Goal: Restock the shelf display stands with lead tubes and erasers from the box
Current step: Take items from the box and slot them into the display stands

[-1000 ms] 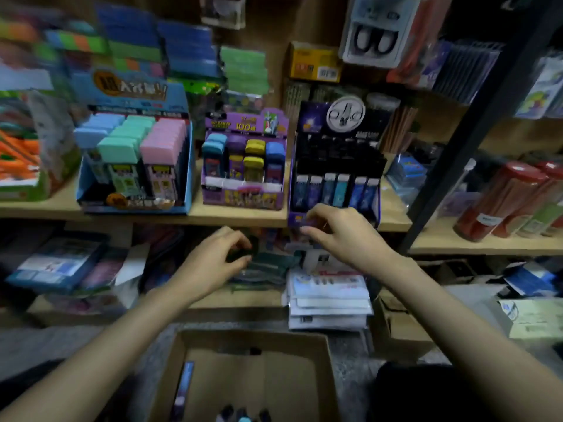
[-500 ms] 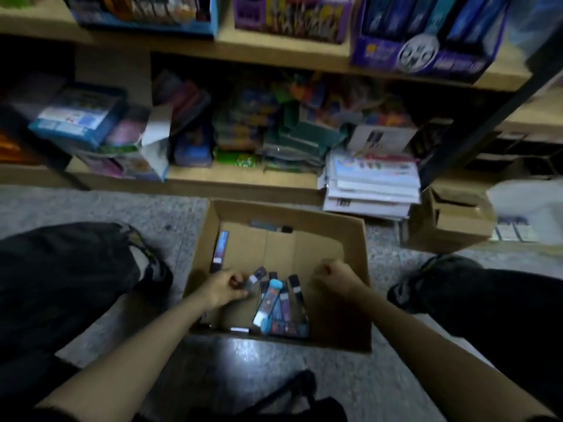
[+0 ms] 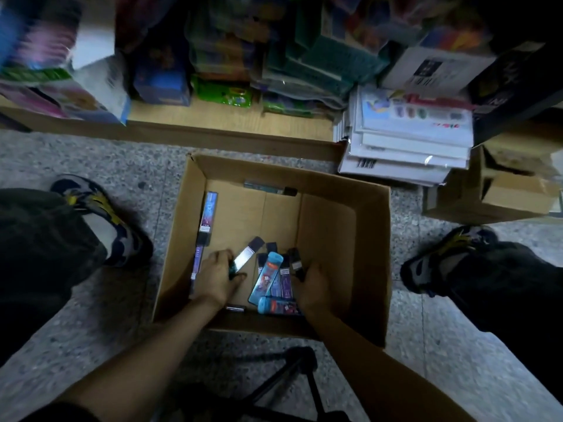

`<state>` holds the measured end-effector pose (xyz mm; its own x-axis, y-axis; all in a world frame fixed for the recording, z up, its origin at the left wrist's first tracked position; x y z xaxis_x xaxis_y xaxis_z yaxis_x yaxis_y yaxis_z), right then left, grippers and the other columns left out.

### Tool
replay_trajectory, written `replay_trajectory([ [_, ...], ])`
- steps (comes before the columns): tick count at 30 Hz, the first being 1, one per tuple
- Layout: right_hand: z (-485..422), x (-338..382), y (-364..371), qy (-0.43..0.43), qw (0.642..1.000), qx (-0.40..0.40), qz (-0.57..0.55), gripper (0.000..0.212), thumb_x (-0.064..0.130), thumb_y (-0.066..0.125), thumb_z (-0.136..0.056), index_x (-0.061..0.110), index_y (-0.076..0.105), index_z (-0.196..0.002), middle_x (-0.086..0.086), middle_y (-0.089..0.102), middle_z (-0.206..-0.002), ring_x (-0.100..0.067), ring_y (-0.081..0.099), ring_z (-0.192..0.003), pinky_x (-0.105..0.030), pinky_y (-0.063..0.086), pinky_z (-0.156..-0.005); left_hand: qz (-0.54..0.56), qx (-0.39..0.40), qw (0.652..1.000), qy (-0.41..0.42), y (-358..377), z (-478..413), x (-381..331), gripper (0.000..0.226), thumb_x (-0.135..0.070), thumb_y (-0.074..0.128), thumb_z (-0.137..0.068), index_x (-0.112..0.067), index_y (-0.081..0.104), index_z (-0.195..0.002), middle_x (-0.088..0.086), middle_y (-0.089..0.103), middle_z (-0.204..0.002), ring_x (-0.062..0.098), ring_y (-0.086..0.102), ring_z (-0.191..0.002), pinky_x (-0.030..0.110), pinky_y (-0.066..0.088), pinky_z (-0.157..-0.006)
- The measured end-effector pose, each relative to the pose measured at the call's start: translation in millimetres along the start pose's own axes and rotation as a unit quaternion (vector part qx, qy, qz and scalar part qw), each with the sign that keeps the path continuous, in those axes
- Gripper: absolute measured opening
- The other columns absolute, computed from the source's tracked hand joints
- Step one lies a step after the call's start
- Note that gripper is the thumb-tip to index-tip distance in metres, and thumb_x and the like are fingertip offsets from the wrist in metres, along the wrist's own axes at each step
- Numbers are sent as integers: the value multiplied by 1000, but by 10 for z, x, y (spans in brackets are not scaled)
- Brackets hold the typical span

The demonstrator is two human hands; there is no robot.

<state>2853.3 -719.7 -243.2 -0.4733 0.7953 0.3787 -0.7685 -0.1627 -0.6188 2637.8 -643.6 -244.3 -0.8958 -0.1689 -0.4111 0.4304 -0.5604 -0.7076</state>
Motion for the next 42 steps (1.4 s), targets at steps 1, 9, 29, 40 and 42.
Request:
replay_trajectory([
  [1,-28,10,-1,-3,1000,2,19,30,25,59,-89,3,53,-108,-18,59,-113,-33,57,-106,-41,47,-88,-22,-8,1000,12,-22,-34,-27,42,-33,69,-81,-14,50,-114,11,50,-120,27,50,-110,34,43,-90],
  [9,-148,56,-204,-9,998,-23,-56,34,37,57,-91,5,55,-103,-9,65,-94,-24,63,-84,-29,43,-67,25,-28,999,22,-50,-125,-122,17,-19,61,-87,-10,50,-97,13,52,-108,28,53,-99,33,41,-82],
  [29,-69,-177,171,92,989,-29,-116,22,19,64,-86,2,69,-99,-17,69,-102,-30,65,-95,-27,45,-69,145,60,985,-66,461,93,-276,49,-30,77,-74,-11,54,-114,8,61,-113,23,60,-99,33,49,-82],
  [40,-264,-324,-42,98,970,-53,-214,25,11,62,-89,-6,62,-108,-23,65,-108,-31,62,-99,-34,48,-77,151,39,985,-81,414,24,-220,31,-23,73,-79,-8,63,-106,13,66,-107,28,62,-96,32,47,-79],
  [42,-277,-319,-72,109,967,-65,-220,28,12,63,-88,-6,60,-109,-22,65,-109,-33,61,-102,-37,48,-81,247,11,963,-105,330,53,-154,29,-16,71,-81,-6,63,-107,14,67,-105,29,62,-97,29,46,-80],
])
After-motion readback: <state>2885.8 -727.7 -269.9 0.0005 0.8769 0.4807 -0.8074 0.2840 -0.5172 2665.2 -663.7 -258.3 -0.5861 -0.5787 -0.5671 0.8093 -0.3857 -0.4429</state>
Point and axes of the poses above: each hand's wrist, its own z-axis away from the middle knuckle, its own y-axis out of the palm, x = y × z, the point moved 10 cm from there along -z, towards the middle knuckle
